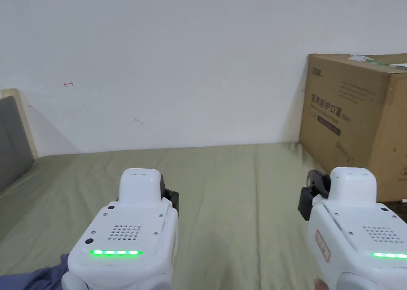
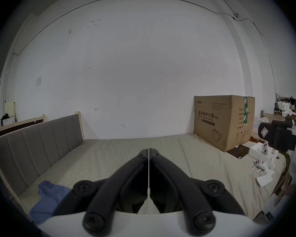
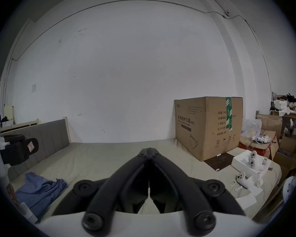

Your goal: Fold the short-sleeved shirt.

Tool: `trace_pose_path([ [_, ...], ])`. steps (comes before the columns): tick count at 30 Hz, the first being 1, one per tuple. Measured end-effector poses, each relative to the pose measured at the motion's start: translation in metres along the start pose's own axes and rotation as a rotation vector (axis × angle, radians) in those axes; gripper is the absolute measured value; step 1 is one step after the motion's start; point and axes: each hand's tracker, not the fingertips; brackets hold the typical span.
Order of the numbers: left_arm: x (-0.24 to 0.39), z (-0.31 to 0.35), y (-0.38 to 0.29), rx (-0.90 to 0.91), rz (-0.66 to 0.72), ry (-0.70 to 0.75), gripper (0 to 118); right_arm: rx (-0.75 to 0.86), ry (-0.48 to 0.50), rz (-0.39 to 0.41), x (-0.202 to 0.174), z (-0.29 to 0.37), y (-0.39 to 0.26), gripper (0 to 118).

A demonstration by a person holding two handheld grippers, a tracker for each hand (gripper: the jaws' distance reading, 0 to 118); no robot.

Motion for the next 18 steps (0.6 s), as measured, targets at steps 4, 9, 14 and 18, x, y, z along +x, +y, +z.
trace_pose_path([
  [4,-0.042,0.013,-0.004,-0.024,0.035,0.039,0,-0.059,0.101,-0.03,-0.024,-0.01,-0.009,0],
  [9,-0.13,0.05,-0.013,-0.058,0.079,0.252,0,-0.147,0.31,-0.024,-0.104,-0.023,-0.022,0],
  [14,-0.201,0.087,-0.026,-0.114,0.084,0.43,0,-0.135,0.532,0.082,-0.178,-0.014,-0.022,0],
  [18,-0.242,0.095,-0.036,-0.181,0.09,0.455,0,-0.151,0.609,0.105,-0.198,-0.011,-0.024,0],
])
